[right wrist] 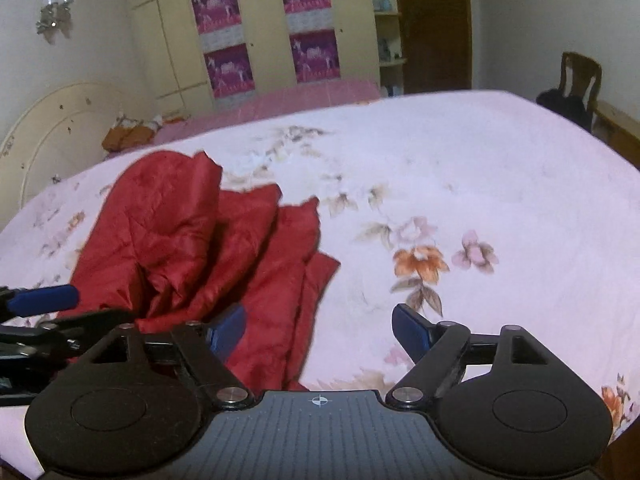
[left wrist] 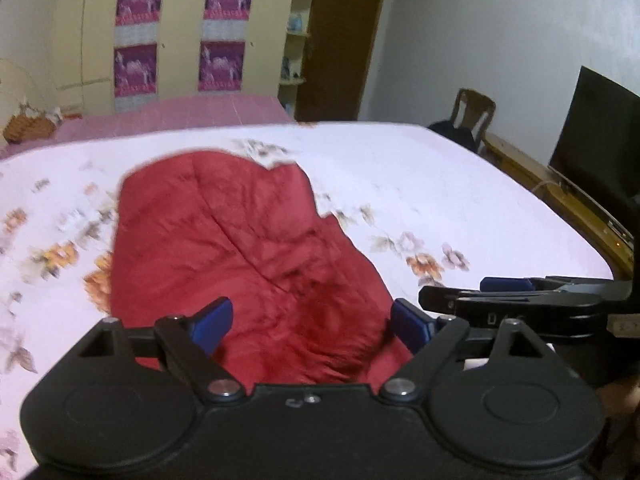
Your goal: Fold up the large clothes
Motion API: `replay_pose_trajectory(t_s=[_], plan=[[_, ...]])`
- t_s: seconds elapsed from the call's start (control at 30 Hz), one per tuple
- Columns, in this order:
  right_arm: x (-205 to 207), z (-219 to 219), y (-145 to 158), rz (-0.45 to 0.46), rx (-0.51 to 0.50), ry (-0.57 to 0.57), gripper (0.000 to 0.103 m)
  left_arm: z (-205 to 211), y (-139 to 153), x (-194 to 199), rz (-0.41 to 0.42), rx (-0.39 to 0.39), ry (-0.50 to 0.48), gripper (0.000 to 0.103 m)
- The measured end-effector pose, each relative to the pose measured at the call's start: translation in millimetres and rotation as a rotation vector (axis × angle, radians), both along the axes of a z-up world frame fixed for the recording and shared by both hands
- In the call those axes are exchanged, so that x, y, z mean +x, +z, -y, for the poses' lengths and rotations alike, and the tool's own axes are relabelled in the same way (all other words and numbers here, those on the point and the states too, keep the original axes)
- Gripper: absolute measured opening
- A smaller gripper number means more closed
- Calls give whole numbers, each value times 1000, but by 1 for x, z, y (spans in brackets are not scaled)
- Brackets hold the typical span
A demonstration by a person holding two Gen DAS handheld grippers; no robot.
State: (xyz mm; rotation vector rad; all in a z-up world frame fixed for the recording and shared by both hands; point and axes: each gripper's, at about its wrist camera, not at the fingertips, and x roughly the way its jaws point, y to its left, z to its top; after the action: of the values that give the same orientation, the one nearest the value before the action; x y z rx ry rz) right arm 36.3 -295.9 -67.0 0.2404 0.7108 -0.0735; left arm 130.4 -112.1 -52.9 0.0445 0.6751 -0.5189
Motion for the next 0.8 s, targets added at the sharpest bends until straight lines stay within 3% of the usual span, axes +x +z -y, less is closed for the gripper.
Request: replay_pose_trajectory(t_s=[0.23,0.37,0.5,0.77,0.8], plan=[[20,-12,7,26,118,16,79,-56,21,0,56,-39,115,89],[30,-23,4,13,200,26,79,-92,13,12,48,-12,219,88],[46,-32,-6,-17,274,38,79,-110,-10,28,6,37,267,76],[82,-37,-37,-112,377,27,79,-110,-54,56,-68,69,250,60],[83,-39,-37,-106,369,37,73,-107,-57,59,-63,71,243,57]])
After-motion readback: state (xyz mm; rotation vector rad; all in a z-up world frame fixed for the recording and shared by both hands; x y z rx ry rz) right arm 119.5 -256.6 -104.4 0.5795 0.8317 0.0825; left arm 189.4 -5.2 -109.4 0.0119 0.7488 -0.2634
